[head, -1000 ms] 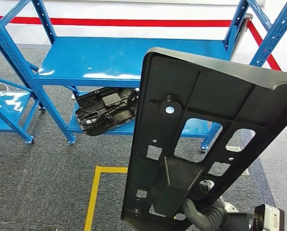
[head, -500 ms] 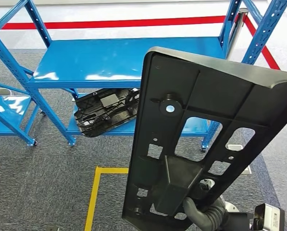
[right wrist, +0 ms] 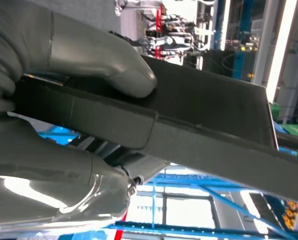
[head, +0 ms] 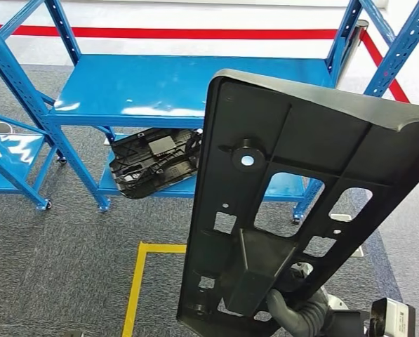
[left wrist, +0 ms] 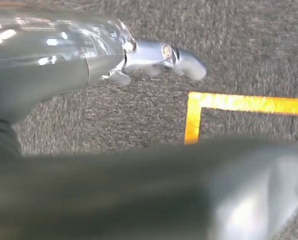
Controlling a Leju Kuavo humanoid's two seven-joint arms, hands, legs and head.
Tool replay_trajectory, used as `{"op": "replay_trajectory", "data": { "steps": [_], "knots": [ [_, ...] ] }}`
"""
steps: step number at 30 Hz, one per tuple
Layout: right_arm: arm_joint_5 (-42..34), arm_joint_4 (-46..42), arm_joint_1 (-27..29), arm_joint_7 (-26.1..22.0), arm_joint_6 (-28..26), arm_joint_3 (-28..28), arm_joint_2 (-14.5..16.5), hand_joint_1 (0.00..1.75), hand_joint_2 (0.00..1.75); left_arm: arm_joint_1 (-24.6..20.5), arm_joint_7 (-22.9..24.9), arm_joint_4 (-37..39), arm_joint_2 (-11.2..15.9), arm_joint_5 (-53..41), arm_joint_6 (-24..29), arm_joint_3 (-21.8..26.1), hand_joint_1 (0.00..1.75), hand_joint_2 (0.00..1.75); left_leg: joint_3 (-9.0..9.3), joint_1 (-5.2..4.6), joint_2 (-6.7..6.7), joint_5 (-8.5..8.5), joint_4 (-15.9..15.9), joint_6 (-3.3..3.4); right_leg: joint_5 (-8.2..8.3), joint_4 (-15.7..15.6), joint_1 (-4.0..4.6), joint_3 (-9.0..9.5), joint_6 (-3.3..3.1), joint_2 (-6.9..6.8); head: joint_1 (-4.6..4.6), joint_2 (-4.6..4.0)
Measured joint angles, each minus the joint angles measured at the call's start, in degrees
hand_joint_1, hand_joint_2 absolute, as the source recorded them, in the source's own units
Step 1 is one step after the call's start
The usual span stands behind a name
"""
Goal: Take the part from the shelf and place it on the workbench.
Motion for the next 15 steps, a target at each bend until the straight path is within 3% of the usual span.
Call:
{"op": "replay_trajectory", "data": {
  "steps": [1,2,4,6,8,11,13,15],
  "knots": [
    [0.0,0.0,0.1,0.0,0.0,0.0,0.0,1.75,1.75,0.0,0.0,0.0,0.0,0.0,0.0,0.0,0.0,1.75,0.01,0.02,0.02,-0.02,0.0,0.0,-0.35,2.4,-0.05,-1.16,0.18,-0.01,0.0,0.0],
    [0.0,0.0,0.1,0.0,0.0,0.0,0.0,1.75,1.75,0.0,0.0,0.0,0.0,0.0,0.0,0.0,0.0,1.75,0.05,0.07,0.02,-0.07,0.1,-0.05,0.5,2.7,-0.11,-1.39,0.37,-0.02,0.0,0.0],
    [0.0,0.0,0.0,0.0,0.0,0.0,0.0,1.75,1.75,0.0,0.0,0.0,0.0,0.0,0.0,0.0,0.0,1.75,0.17,0.22,0.0,-0.33,0.3,-0.37,4.61,-2.7,-0.3,0.97,0.78,-0.09,0.0,0.0],
    [0.0,0.1,0.0,0.0,0.0,0.0,0.0,1.75,1.75,0.0,0.0,0.0,0.0,0.0,0.0,0.0,0.0,1.75,0.08,0.13,-0.04,-0.8,0.8,-1.02,7.49,-9.2,-0.34,4.05,0.8,-0.12,-0.01,0.0],
    [0.0,0.1,-0.1,0.0,0.0,0.0,0.0,1.75,1.75,-0.1,0.0,0.0,0.0,0.0,0.0,0.0,0.0,1.75,-0.13,-0.08,-0.07,-1.06,1.3,-1.48,7.61,-11.6,-0.28,5.06,0.21,-0.01,-0.03,0.0],
    [0.0,0.1,-0.1,0.0,0.0,0.0,0.0,1.75,1.75,-0.1,0.0,0.0,-0.1,0.0,0.0,0.0,0.0,1.75,-0.44,-0.03,-0.08,-1.73,2.1,-1.93,7.24,-12.1,-0.45,4.96,-0.96,0.09,-0.07,0.0],
    [0.0,0.1,-0.1,0.0,0.0,0.0,0.0,1.75,1.75,-0.1,0.0,0.0,-0.1,0.0,0.0,0.0,0.0,1.75,-2.21,0.18,-0.08,-4.51,6.2,-2.58,7.25,-12.2,-0.6,5.04,-1.49,-0.03,-0.09,0.0],
    [0.0,0.1,0.0,0.0,0.0,0.0,0.0,1.75,1.75,0.0,0.0,0.0,-0.1,0.0,0.0,0.0,0.0,1.75,-5.68,0.35,-0.08,-7.94,13.7,-3.07,7.22,-12.2,-0.5,5.02,-1.7,-0.13,-0.11,0.0]
  ]
}}
